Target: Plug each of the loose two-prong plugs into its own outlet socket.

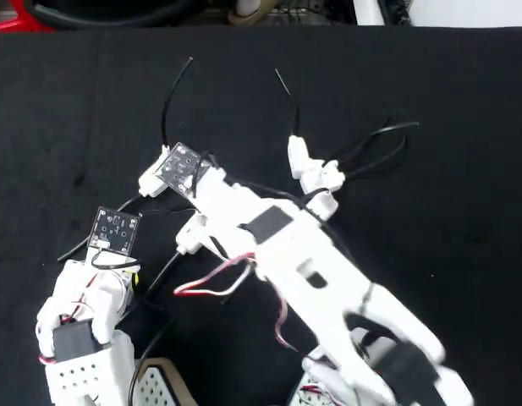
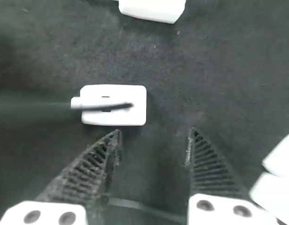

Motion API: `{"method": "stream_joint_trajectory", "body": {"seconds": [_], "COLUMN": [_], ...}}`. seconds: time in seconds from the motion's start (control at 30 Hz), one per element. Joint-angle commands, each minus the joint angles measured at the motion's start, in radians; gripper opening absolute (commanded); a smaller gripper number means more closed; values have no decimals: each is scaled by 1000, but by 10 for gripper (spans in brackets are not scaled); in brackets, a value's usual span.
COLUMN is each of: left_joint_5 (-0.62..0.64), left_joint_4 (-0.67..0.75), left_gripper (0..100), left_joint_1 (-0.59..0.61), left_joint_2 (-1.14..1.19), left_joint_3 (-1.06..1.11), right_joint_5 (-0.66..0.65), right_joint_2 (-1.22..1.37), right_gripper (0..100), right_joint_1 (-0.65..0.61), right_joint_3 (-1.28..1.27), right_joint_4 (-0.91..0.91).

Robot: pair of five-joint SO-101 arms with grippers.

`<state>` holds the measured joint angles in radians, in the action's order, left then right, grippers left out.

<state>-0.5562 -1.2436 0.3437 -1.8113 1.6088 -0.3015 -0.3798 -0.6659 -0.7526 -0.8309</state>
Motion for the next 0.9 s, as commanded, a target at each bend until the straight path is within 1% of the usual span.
{"method": "stream_joint_trajectory", "body": {"seconds": [0.0, 0.07, 0.17, 0.23, 0.3, 0.33, 0.4, 0.57, 0.63, 0.67, 0.8, 0.83, 0.87], "left_joint_5": [0, 0, 0, 0, 0, 0, 0, 0, 0, 0, 0, 0, 0], "left_joint_4": [-3, -3, -2, -2, 3, 17, 32, 34, 31, 29, 34, 35, 34], "left_gripper": [206, 206, 206, 206, 206, 205, 205, 205, 195, 173, 41, 23, 34], "left_joint_1": [-2, -2, -2, -2, -2, -2, -2, -4, -25, -38, -81, -94, -105], "left_joint_2": [-8, -8, -8, -8, -8, -8, -8, -9, -9, -9, -9, -9, -9], "left_joint_3": [-4, -4, -2, -1, 10, 15, 27, 35, 36, 38, 56, 58, 61], "right_joint_5": [-48, -49, -54, -92, -104, -107, -106, -112, -112, -112, -106, -104, -109], "right_joint_2": [-352, -498, -697, -820, -943, -1009, -1145, -1520, -1512, -1483, -1463, -1474, -1488], "right_gripper": [216, 215, 197, 125, 28, 8, 47, 53, 53, 56, 56, 56, 56], "right_joint_1": [51, 81, 166, 244, 324, 364, 433, 552, 560, 559, 586, 598, 611], "right_joint_3": [35, 35, 31, -5, -81, -133, -248, -538, -610, -648, -845, -891, -932], "right_joint_4": [-219, -313, -439, -503, -519, -516, -494, -436, -407, -388, -250, -229, -215]}}
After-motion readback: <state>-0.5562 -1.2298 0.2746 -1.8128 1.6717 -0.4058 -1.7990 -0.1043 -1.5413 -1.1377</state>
